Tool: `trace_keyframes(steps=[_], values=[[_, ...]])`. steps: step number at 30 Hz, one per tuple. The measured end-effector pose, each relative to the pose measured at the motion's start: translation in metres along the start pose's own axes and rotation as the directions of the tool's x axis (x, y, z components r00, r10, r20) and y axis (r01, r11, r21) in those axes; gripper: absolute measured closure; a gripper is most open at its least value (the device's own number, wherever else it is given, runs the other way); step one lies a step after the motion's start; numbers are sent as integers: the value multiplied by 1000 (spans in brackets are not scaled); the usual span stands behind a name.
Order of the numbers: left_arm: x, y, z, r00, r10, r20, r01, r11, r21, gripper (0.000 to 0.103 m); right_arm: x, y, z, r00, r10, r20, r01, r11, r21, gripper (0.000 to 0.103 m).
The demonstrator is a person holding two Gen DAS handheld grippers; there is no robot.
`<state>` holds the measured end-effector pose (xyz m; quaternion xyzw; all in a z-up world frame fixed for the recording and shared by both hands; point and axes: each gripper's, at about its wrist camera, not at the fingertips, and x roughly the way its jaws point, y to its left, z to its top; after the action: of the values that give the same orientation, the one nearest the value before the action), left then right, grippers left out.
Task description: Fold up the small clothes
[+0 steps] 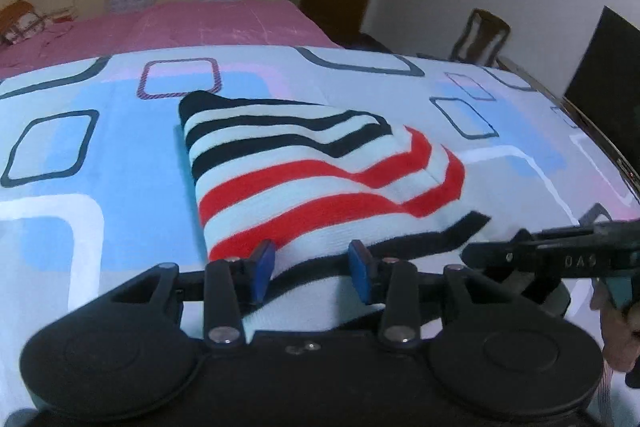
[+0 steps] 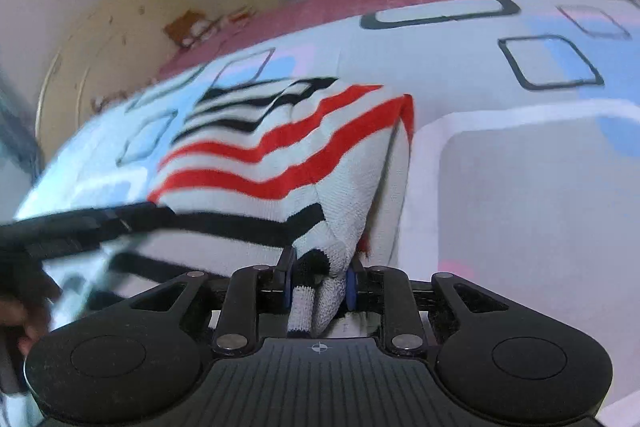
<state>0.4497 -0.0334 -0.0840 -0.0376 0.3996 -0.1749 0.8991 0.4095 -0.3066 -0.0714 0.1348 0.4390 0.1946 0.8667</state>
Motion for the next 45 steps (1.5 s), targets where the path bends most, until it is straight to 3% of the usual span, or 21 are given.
trace_keyframes(steps=[2,4,8,9,11,13,16,17,18,20,24,26,27,29,31,33,36,39,45], values=[[-3,9,4,999,-37,-7,37,999,-14,63,-5,-4,6,1000,25,4,-25,999,31,64],[-10,18,8,998,-62,24,63,998,-19,65,-13,-14,16,996,29,88,-40,992,122,38],[-3,38,16,998,-54,33,57,996,-70,65,13,-41,49,993,82,81,-101,958,267,38],[1,42,19,998,-53,33,56,995,-83,65,24,-47,56,994,87,71,-104,950,294,39],[7,47,23,998,-63,31,67,992,-111,65,37,-50,65,995,78,60,-93,948,306,59],[14,49,27,997,-77,21,79,991,-106,65,35,-47,68,992,73,99,-97,959,267,95],[26,49,29,994,-106,26,108,990,-92,65,14,-32,60,982,-4,191,-19,993,117,95],[30,47,29,993,-112,22,113,990,-79,65,16,-30,53,982,-29,187,12,996,93,95],[34,43,29,994,-107,6,107,993,-48,65,27,-35,46,990,-65,126,54,995,88,95],[36,32,31,997,-71,-9,72,997,31,65,33,-42,38,992,-47,114,32,991,132,95],[33,24,33,999,-43,-26,45,995,94,65,28,-36,43,994,-77,83,69,993,91,94],[16,21,33,998,-55,-4,56,993,102,66,21,-29,51,987,-122,108,113,990,88,76],[6,19,30,997,-75,16,72,992,107,65,6,-22,50,980,-132,148,123,990,68,74],[-9,12,21,996,-86,31,81,988,131,65,-12,-9,51,980,-89,177,90,996,3,75],[-17,6,9,995,-96,31,91,986,140,69,-24,13,42,984,-76,163,95,989,-113,96],[-16,1,-3,994,-113,6,112,985,131,69,-27,27,26,991,-56,119,77,979,-187,96],[-7,-9,-16,998,-67,-2,66,982,175,68,-1,30,-8,980,-200,18,195,932,-306,97],[-6,-18,-18,999,-31,7,28,973,228,68,-3,15,-12,983,-179,37,182,965,-186,97],[-50,-21,-27,997,-67,47,56,977,206,76,-45,40,-14,987,-131,90,149,963,-223,96]])
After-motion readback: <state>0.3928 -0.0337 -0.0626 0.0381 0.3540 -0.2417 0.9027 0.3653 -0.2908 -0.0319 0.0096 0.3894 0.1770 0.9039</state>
